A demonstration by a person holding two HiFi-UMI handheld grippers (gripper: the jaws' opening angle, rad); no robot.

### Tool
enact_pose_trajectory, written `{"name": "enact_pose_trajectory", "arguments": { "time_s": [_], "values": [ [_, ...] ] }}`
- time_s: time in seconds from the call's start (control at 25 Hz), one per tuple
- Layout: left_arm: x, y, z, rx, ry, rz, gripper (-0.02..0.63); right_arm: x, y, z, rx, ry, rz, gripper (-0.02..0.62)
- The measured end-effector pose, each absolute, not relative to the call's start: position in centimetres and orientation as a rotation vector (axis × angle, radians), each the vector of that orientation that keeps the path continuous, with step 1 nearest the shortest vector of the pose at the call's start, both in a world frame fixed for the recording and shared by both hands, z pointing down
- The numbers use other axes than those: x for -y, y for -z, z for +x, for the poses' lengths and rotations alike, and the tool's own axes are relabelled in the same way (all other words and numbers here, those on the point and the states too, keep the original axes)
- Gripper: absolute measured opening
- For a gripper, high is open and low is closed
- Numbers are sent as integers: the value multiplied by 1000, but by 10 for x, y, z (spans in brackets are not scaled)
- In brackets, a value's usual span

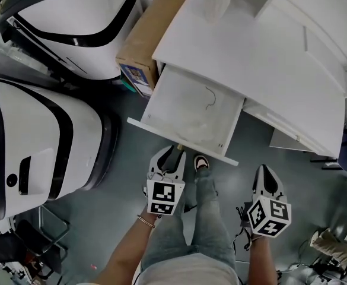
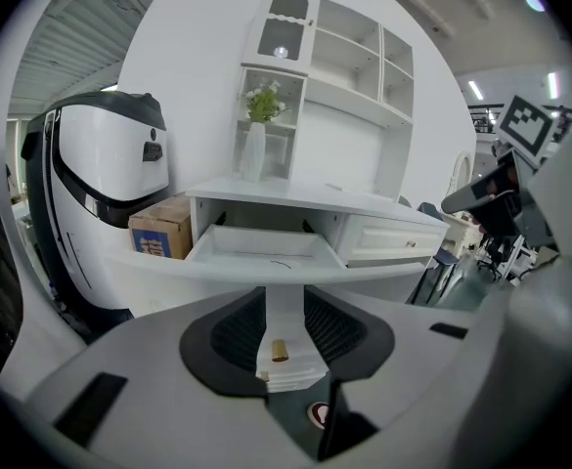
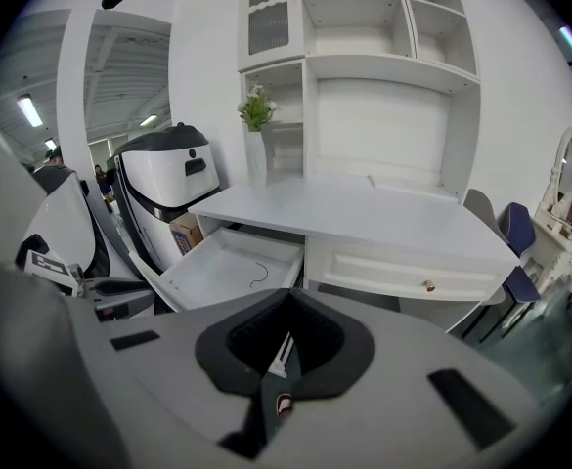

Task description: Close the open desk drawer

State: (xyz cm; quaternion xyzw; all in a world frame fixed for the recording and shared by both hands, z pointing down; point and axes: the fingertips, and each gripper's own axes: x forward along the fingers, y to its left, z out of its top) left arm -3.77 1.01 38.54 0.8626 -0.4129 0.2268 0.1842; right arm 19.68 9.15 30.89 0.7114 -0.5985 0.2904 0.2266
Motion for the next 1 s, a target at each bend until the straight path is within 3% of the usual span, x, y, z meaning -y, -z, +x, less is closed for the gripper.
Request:
{"name": "enact_pose_trajectory", "arguments": {
  "time_s": [1.0],
  "values": [
    [12,-394,-25,1235,-695,2376,138,-85,-321,224,1639,-862,1989,6]
  ]
}}
